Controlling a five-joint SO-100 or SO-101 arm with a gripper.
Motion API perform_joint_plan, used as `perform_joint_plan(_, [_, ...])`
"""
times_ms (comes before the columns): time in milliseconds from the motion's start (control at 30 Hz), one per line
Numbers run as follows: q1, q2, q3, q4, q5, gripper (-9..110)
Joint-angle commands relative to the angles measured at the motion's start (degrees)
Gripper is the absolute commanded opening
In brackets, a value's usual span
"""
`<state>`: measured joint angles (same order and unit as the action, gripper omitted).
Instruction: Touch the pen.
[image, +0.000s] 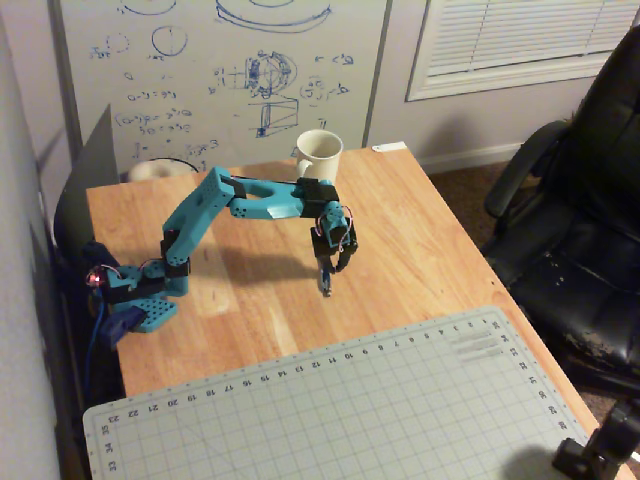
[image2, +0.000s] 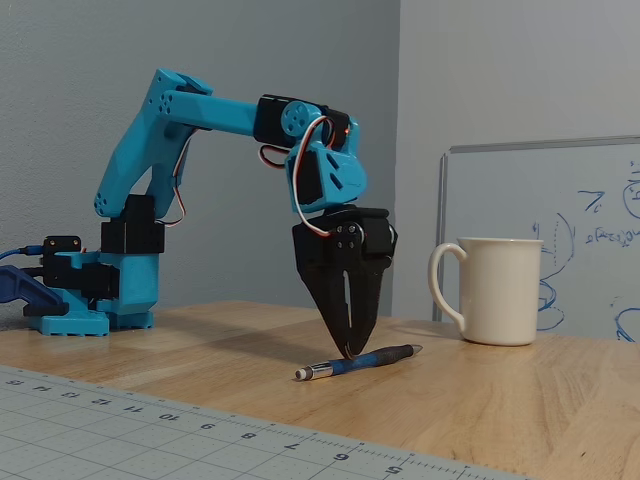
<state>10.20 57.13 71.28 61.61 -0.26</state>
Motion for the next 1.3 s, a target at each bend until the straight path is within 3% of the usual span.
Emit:
perform_joint_plan(0, [0.4,0.2,-4.0,-0.5,-0.4,1])
perform_joint_plan(567, [-0.4,8.0,-4.0,-0.2,0.5,1])
perform_joint_plan(867, [-2.3,13.0,-4.0,9.5,0.5,1])
perform_joint_plan(1267, [-2.2,7.9,-4.9,11.5,0.5,1])
